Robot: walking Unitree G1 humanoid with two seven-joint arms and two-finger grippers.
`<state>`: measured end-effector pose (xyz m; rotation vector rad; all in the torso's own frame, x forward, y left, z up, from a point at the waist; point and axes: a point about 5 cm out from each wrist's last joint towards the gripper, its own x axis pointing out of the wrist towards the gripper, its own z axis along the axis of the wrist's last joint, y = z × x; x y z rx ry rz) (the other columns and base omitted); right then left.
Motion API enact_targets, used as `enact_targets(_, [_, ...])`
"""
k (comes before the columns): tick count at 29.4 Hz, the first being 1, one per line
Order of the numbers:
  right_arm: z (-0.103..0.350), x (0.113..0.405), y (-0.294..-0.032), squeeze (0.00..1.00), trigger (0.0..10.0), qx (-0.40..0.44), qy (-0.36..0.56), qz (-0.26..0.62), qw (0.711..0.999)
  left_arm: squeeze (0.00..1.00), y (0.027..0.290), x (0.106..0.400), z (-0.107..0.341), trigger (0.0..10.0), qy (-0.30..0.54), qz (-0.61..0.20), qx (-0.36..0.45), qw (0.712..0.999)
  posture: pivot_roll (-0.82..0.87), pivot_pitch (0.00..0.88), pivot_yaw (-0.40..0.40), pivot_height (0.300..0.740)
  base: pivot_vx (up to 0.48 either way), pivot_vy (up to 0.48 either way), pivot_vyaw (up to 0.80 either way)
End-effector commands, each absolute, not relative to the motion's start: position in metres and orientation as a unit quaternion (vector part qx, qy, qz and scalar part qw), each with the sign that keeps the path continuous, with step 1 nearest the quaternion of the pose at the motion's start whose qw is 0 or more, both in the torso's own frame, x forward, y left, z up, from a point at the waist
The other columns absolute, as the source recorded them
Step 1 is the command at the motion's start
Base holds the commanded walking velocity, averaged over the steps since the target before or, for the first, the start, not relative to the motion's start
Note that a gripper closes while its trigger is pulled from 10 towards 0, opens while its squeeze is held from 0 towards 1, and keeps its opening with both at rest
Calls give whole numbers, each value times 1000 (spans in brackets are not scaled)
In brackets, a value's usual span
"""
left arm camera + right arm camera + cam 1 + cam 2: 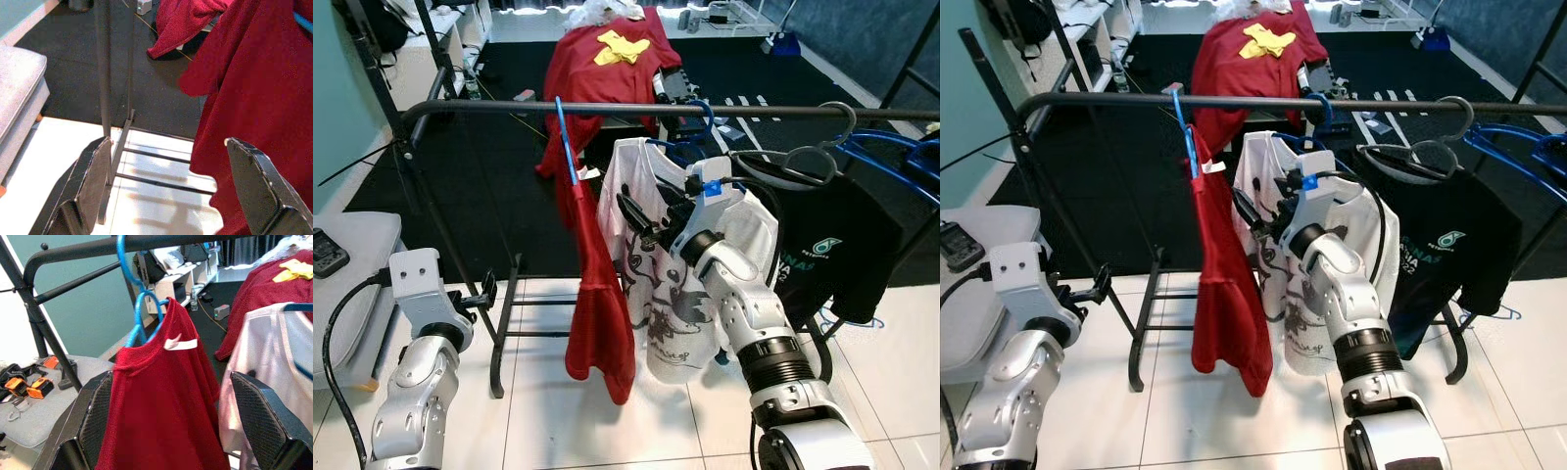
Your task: Hang hanger
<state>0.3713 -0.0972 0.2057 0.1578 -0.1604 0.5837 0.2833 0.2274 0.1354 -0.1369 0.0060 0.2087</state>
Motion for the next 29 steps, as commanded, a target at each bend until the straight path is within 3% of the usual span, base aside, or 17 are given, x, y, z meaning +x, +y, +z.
enact_targets(1, [205,372,-93,0,10000,75,-79,291,951,0,228,282,128,10000,18,105,-73,992,-49,118,-20,740,0,0,0])
enact_targets(6, [203,372,-92,0,10000,77,-73,296,949,0,228,282,128,10000,18,103,-76,992,-47,121,-19,740,0,0,0])
enact_targets(8, [192,374,-92,0,10000,37,-35,290,956,0,228,281,128,10000,19,102,-76,992,-46,124,-17,740,0,0,0])
enact_targets(9, [173,379,-100,0,10000,-23,23,263,964,0,227,281,127,10000,21,100,-75,992,-45,127,-16,740,0,0,0])
enact_targets(11, [169,381,-104,0,10000,-38,38,249,967,0,227,281,127,10000,21,99,-74,992,-45,126,-15,740,0,0,0])
enact_targets(22, [173,384,-109,0,10000,-27,31,242,969,0,226,280,128,10000,22,95,-69,993,-45,131,-14,740,0,0,0])
enact_targets(23, [174,385,-109,0,4902,-23,25,243,970,0,225,280,128,10000,22,95,-69,993,-43,132,-15,740,0,0,0])
enact_targets(26, [176,386,-109,0,4902,-18,18,243,970,0,225,280,128,10000,22,95,-69,993,-43,132,-15,740,0,0,0])
enact_targets(27, [176,387,-109,0,7137,-17,17,245,969,0,225,280,128,10000,22,95,-69,993,-43,132,-15,740,0,0,0])
enact_targets(29, [175,387,-106,0,7020,-16,21,260,965,0,225,280,128,10000,22,95,-69,993,-42,133,-15,740,0,0,0])
